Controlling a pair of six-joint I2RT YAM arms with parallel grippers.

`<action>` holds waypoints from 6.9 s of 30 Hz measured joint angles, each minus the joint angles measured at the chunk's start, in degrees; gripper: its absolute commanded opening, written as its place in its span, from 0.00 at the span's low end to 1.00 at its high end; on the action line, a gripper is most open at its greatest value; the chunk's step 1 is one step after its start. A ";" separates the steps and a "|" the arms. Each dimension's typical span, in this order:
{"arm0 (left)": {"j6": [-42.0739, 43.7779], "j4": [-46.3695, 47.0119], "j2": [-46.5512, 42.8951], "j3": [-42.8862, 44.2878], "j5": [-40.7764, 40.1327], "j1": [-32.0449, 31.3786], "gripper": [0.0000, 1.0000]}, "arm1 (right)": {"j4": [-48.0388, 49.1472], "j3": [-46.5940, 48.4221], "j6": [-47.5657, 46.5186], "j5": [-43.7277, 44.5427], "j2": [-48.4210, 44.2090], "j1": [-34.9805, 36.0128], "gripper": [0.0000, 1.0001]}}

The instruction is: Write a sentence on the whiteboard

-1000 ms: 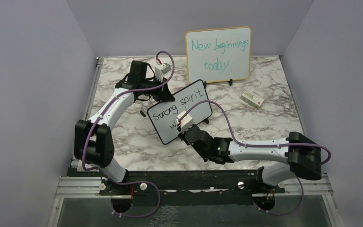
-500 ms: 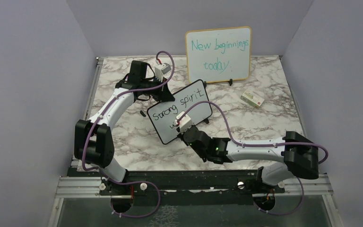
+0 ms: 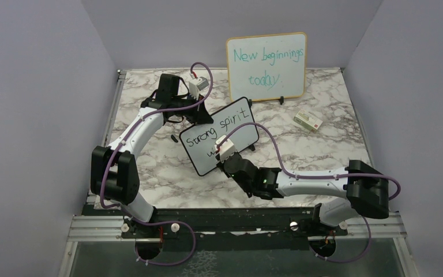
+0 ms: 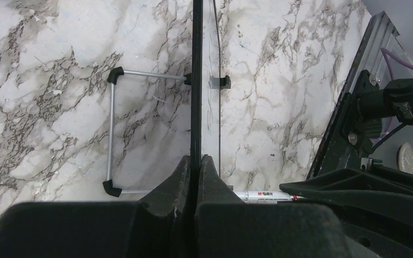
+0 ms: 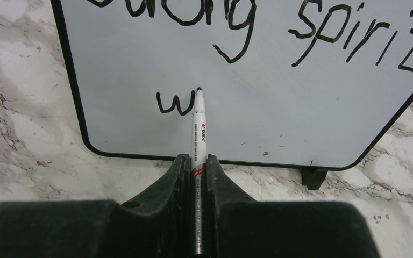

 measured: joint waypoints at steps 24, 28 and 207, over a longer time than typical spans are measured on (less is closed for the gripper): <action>-0.04 -0.15 0.00 0.00 0.07 -0.02 0.00 | 0.87 -3.85 0.90 -3.72 -3.13 -1.11 0.01; -0.04 -0.15 0.00 0.00 0.07 -0.02 0.00 | 1.55 -3.85 0.87 -3.72 -3.13 -1.11 0.00; -0.02 -0.13 0.00 0.00 0.09 -0.02 0.00 | 0.04 -4.98 4.15 -5.68 -4.04 -3.58 0.00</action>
